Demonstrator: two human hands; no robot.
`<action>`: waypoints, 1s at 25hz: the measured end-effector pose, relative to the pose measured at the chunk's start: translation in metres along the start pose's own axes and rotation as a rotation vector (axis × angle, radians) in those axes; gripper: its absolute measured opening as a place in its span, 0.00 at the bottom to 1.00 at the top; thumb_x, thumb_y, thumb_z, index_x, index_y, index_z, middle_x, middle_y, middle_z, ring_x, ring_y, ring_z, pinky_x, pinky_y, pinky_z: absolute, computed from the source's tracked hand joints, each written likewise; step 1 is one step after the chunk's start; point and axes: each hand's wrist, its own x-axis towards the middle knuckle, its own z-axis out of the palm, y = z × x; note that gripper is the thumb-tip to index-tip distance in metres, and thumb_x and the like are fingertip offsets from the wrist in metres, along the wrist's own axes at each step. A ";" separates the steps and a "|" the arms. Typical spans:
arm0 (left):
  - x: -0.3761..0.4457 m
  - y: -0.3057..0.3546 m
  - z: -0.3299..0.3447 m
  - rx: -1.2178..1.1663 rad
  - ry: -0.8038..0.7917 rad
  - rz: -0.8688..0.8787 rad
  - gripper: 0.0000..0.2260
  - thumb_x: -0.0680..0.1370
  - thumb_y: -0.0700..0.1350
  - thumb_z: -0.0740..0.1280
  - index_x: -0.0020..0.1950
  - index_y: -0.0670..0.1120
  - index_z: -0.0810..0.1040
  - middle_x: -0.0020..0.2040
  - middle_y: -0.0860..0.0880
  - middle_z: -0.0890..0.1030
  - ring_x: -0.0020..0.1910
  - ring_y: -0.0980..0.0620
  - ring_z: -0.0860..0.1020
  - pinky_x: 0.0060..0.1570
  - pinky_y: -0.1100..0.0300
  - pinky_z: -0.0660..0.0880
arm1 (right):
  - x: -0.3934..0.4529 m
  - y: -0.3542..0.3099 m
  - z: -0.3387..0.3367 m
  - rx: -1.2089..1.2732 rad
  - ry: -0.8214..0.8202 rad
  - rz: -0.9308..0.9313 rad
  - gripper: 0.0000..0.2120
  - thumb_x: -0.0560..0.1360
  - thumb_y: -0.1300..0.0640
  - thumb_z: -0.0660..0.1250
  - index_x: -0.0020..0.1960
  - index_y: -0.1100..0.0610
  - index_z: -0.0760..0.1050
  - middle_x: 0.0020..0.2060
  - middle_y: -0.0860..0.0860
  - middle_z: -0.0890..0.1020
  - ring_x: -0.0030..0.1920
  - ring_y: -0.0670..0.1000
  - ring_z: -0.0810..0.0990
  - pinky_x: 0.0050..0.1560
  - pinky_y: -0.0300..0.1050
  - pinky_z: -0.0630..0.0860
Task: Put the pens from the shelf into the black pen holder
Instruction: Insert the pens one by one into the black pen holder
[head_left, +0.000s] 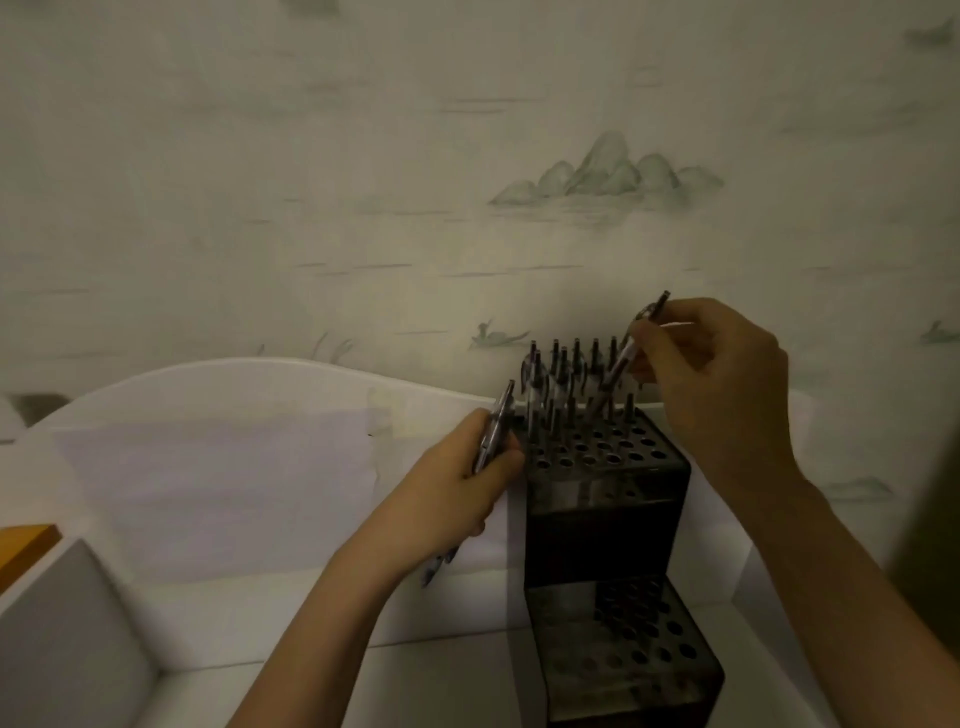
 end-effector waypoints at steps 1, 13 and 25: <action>0.000 0.000 -0.001 0.009 -0.006 0.003 0.04 0.81 0.45 0.61 0.50 0.46 0.71 0.37 0.47 0.74 0.30 0.54 0.72 0.32 0.60 0.74 | -0.001 0.001 0.003 -0.038 -0.006 -0.016 0.08 0.75 0.53 0.70 0.51 0.57 0.80 0.39 0.48 0.84 0.37 0.46 0.84 0.43 0.48 0.83; 0.000 0.011 -0.010 -0.064 -0.040 -0.036 0.03 0.81 0.45 0.62 0.50 0.47 0.72 0.36 0.47 0.71 0.31 0.53 0.69 0.33 0.58 0.72 | 0.004 0.017 0.028 -0.266 -0.338 0.033 0.08 0.71 0.52 0.75 0.43 0.57 0.81 0.35 0.50 0.84 0.34 0.45 0.82 0.40 0.38 0.80; -0.005 0.018 0.004 0.108 -0.091 0.016 0.08 0.82 0.47 0.60 0.61 0.53 0.69 0.36 0.53 0.76 0.30 0.63 0.74 0.34 0.66 0.73 | -0.052 -0.018 0.029 0.050 -0.426 0.087 0.13 0.67 0.43 0.75 0.42 0.51 0.82 0.33 0.45 0.84 0.36 0.45 0.83 0.39 0.44 0.82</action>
